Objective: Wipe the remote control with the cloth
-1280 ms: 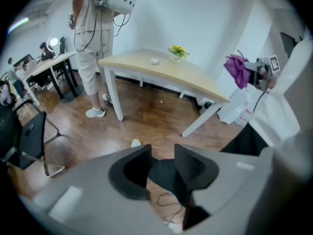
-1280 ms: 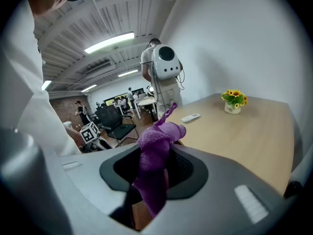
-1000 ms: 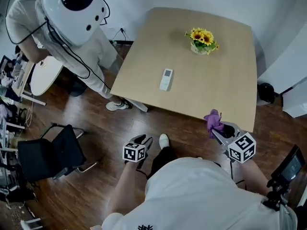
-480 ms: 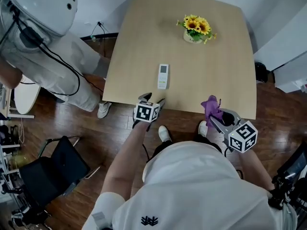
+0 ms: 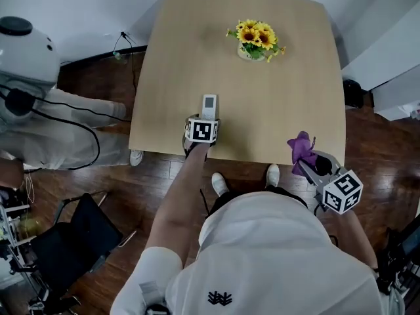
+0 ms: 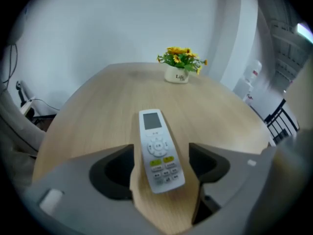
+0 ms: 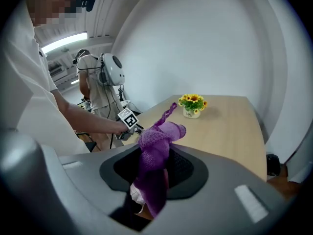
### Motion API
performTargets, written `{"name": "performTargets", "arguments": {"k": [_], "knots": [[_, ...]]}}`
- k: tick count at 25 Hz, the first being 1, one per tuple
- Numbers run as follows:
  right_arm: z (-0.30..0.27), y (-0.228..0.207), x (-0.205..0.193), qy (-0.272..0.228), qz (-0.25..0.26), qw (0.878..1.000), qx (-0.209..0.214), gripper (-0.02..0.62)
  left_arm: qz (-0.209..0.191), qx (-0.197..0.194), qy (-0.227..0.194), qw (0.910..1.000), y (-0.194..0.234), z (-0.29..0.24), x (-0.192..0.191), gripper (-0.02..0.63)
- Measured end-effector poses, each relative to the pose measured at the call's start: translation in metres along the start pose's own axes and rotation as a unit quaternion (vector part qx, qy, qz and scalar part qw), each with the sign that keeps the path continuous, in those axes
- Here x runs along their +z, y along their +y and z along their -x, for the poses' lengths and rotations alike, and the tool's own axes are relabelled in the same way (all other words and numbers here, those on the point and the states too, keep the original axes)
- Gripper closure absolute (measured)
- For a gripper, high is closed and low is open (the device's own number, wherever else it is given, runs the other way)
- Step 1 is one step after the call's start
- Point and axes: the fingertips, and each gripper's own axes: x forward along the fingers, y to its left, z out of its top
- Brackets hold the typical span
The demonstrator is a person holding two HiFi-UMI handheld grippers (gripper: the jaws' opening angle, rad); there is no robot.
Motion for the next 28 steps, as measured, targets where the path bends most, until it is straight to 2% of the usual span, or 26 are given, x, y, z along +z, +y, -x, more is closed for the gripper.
{"name": "performTargets", "arguments": {"k": [3,7,11,16,23,28], "knots": [[0.007,-0.017,-0.007,0.007,-0.012,1.0,-0.009,0.466,0.006,0.016,0.003,0.9998,0.007,-0.012,0.005,0.247],[0.009,-0.031,-0.01,0.013,-0.019,1.0,-0.012,0.465,-0.009,0.038,0.009,0.9992,0.014,-0.025,0.009,0.248],[0.006,-0.037,-0.004,0.015,-0.021,1.0,-0.011,0.466,-0.015,0.021,0.005,0.9997,0.01,-0.033,0.006,0.272],[0.0,-0.039,-0.004,0.017,-0.024,1.0,-0.008,0.465,-0.013,0.023,-0.033,0.9991,0.01,-0.025,0.007,0.31],[-0.003,-0.036,0.002,0.012,-0.017,1.0,0.0,0.466,-0.008,0.028,-0.027,0.9992,0.008,-0.012,0.006,0.319],[-0.012,-0.038,0.01,0.003,-0.011,1.0,0.008,0.465,-0.005,0.015,-0.059,0.9982,0.003,0.01,0.026,0.322]]}}
